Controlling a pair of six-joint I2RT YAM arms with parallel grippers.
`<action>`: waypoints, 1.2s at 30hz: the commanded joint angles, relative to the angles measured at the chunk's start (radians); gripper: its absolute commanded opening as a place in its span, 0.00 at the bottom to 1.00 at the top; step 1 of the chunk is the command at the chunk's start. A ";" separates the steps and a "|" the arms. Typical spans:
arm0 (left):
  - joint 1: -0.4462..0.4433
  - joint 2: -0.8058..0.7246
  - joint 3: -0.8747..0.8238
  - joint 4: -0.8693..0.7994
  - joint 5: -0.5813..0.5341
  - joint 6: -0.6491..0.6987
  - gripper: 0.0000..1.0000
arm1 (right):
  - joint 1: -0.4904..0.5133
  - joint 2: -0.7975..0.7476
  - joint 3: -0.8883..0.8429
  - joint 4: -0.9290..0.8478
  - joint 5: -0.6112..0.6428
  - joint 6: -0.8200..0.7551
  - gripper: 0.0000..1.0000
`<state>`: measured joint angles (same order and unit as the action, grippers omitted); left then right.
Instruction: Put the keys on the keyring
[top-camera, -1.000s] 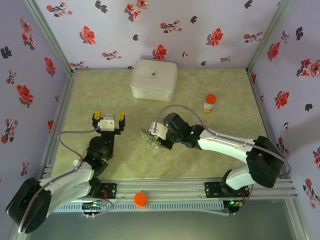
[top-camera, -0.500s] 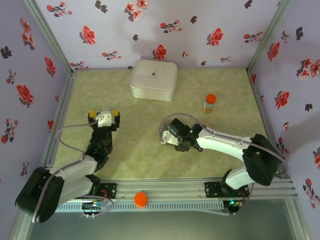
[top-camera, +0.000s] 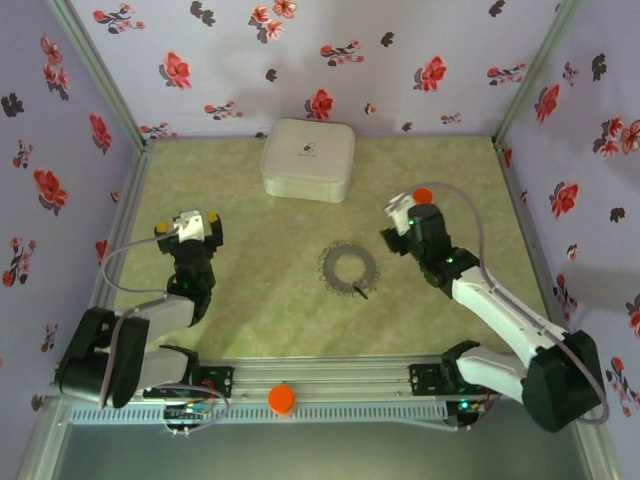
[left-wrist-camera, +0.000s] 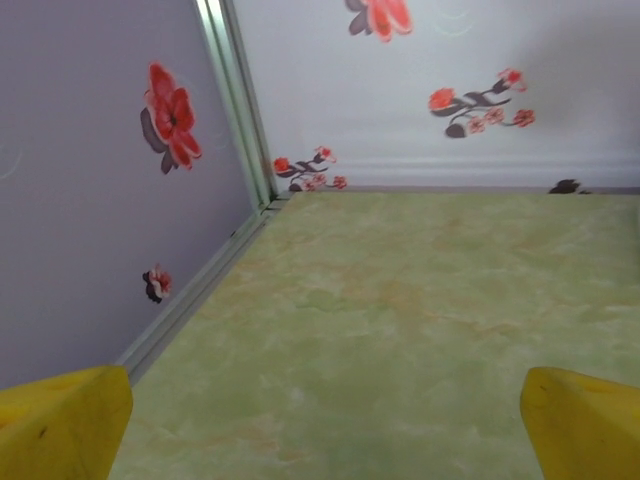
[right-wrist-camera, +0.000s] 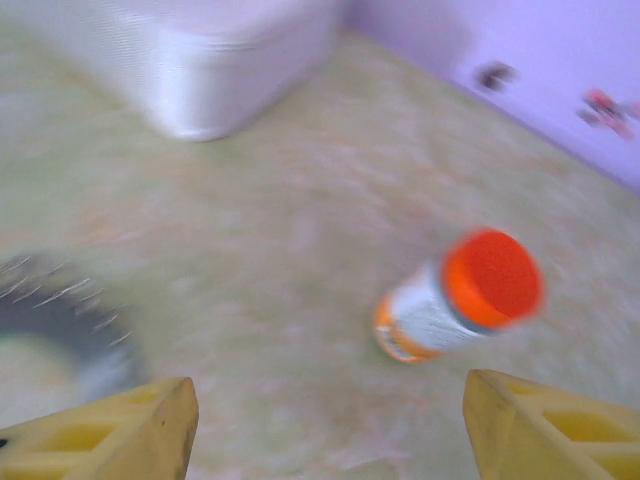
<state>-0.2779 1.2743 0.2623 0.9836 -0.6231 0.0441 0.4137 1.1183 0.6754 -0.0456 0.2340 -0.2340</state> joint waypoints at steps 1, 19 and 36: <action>0.042 0.063 0.031 0.090 0.022 0.015 1.00 | -0.128 0.089 -0.096 0.360 0.091 0.212 0.71; 0.221 -0.036 0.169 -0.376 0.291 -0.012 1.00 | -0.339 0.278 0.018 0.302 0.059 0.287 0.68; 0.255 0.062 0.093 -0.243 0.309 0.013 1.00 | -0.401 0.440 -0.298 0.956 -0.099 0.314 0.71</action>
<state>-0.0280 1.3666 0.3725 0.6891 -0.3382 0.0582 0.0162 1.5585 0.3618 0.8196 0.1741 0.0639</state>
